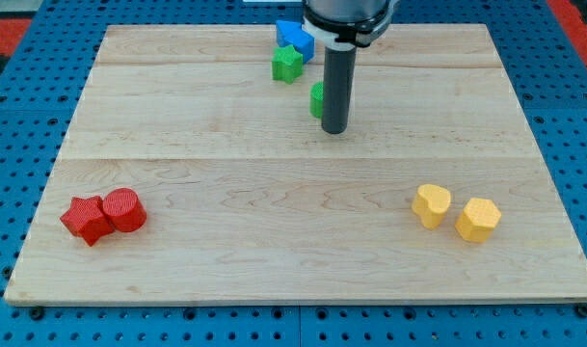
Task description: Point your arm to the bottom left
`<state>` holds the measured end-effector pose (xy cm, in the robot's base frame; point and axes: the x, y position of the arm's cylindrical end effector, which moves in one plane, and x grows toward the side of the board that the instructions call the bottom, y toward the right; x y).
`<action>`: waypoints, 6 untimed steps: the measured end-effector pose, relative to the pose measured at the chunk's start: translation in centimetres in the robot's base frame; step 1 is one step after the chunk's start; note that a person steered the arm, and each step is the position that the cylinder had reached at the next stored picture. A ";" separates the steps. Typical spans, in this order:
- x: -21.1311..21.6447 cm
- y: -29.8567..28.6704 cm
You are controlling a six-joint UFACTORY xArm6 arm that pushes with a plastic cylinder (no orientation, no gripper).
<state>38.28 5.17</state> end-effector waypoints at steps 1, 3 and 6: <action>-6.0 -3.0; 1.4 -3.2; 19.9 -32.6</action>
